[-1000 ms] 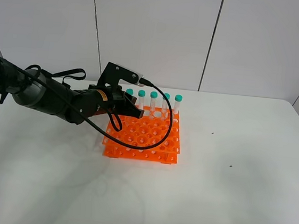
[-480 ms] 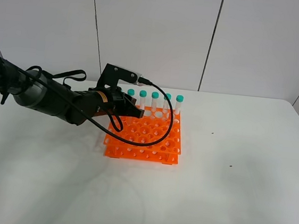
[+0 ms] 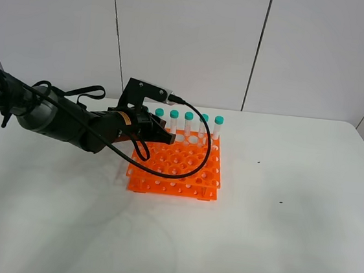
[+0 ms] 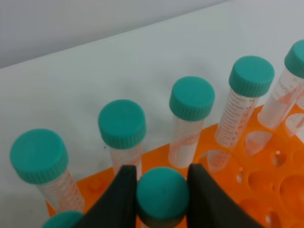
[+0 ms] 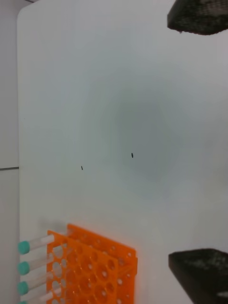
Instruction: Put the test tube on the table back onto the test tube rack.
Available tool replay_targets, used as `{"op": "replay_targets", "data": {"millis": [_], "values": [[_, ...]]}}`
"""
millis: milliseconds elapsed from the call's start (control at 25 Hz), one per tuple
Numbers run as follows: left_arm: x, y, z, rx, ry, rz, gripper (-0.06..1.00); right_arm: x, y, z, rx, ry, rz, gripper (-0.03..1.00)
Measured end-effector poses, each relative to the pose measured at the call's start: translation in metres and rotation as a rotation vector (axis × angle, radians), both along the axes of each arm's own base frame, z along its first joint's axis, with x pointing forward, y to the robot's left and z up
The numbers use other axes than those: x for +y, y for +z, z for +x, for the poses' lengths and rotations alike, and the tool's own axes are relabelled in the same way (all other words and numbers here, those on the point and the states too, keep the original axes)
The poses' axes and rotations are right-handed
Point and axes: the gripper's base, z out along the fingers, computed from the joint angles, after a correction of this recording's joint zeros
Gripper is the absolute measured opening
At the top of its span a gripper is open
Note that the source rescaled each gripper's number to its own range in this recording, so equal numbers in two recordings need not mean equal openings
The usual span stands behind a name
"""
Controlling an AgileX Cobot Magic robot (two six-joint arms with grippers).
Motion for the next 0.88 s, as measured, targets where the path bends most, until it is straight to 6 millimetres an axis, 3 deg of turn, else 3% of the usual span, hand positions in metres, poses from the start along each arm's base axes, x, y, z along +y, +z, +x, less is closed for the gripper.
{"op": "replay_targets", "data": {"millis": [200, 280, 480, 880], "values": [[0.000, 0.003, -0.001, 0.000, 0.000, -0.001, 0.34, 0.000, 0.000, 0.000, 0.000, 0.000, 0.000, 1.00], [0.000, 0.009, -0.001, -0.009, -0.001, -0.006, 0.39, 0.000, 0.000, 0.000, 0.000, 0.000, 0.000, 1.00], [0.002, 0.029, -0.004, -0.020, -0.003, -0.015, 0.42, 0.000, 0.000, 0.000, 0.000, 0.000, 0.000, 1.00], [0.016, 0.117, -0.031, -0.102, -0.013, -0.067, 0.42, 0.000, 0.000, 0.000, 0.000, 0.000, 0.000, 1.00]]}}
